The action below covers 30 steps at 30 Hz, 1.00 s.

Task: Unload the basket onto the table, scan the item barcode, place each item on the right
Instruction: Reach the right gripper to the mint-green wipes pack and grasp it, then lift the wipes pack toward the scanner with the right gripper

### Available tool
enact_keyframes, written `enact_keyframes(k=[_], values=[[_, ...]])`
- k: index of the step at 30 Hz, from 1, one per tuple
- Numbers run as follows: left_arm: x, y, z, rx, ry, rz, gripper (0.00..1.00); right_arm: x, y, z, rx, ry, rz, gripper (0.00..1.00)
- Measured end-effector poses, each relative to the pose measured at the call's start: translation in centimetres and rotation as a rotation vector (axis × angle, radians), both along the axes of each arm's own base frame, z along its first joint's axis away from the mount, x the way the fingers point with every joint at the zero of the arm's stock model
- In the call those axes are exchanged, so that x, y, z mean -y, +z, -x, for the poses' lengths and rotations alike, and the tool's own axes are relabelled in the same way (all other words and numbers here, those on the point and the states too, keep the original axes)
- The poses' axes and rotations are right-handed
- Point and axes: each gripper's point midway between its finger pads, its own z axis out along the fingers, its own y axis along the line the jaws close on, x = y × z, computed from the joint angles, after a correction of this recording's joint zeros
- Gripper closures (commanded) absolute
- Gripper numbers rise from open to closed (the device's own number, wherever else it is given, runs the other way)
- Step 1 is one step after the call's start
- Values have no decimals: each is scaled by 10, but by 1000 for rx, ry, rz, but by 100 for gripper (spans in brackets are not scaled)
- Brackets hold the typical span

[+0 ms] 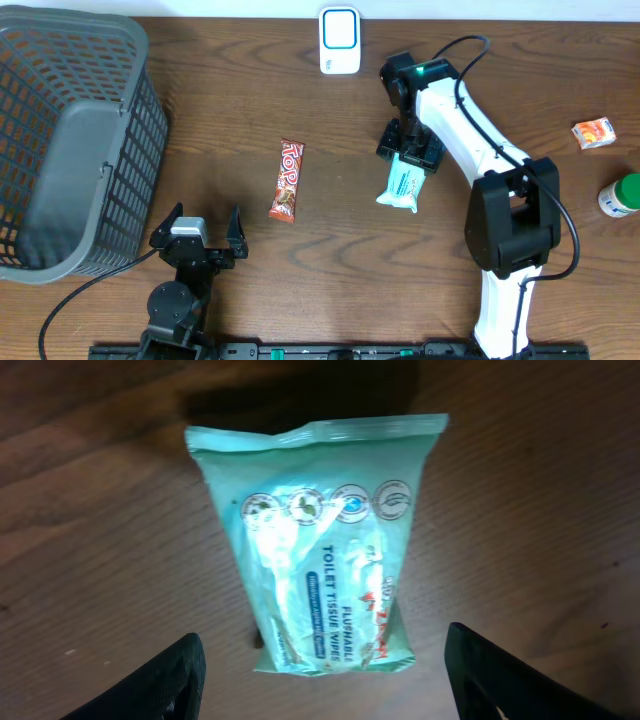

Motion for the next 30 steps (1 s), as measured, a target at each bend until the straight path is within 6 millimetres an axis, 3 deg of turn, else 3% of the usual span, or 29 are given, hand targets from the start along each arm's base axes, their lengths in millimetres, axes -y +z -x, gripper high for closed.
enact_keyframes(k=[10, 14, 18, 21, 30], values=[[0, 0, 0, 0, 0, 0, 2, -22, -3, -17, 103, 47, 11, 25], [0, 0, 0, 0, 0, 0, 2, -20, -21, -15, 64, 44, 35, 28], [0, 0, 0, 0, 0, 0, 2, -11, -49, -1, -36, 48, 94, 43], [0, 0, 0, 0, 0, 0, 2, -5, -50, 4, -61, 50, 127, 97], [0, 0, 0, 0, 0, 0, 3, -6, -44, 3, -68, 66, 113, 99]])
